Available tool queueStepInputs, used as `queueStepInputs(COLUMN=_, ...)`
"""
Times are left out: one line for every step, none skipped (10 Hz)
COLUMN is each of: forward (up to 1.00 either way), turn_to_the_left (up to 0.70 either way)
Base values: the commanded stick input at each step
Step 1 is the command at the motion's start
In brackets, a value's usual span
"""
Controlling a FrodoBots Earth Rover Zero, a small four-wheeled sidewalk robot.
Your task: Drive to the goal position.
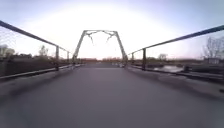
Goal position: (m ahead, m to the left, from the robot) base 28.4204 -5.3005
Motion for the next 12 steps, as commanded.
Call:
queueStepInputs(forward=1.00, turn_to_the_left=0.01)
queueStepInputs(forward=1.00, turn_to_the_left=0.01)
queueStepInputs(forward=1.00, turn_to_the_left=0.01)
queueStepInputs(forward=1.00, turn_to_the_left=0.01)
queueStepInputs(forward=1.00, turn_to_the_left=0.01)
queueStepInputs(forward=1.00, turn_to_the_left=0.01)
queueStepInputs(forward=1.00, turn_to_the_left=0.01)
queueStepInputs(forward=1.00, turn_to_the_left=0.01)
queueStepInputs(forward=1.00, turn_to_the_left=0.01)
queueStepInputs(forward=1.00, turn_to_the_left=0.01)
queueStepInputs(forward=1.00, turn_to_the_left=0.01)
queueStepInputs(forward=1.00, turn_to_the_left=0.01)
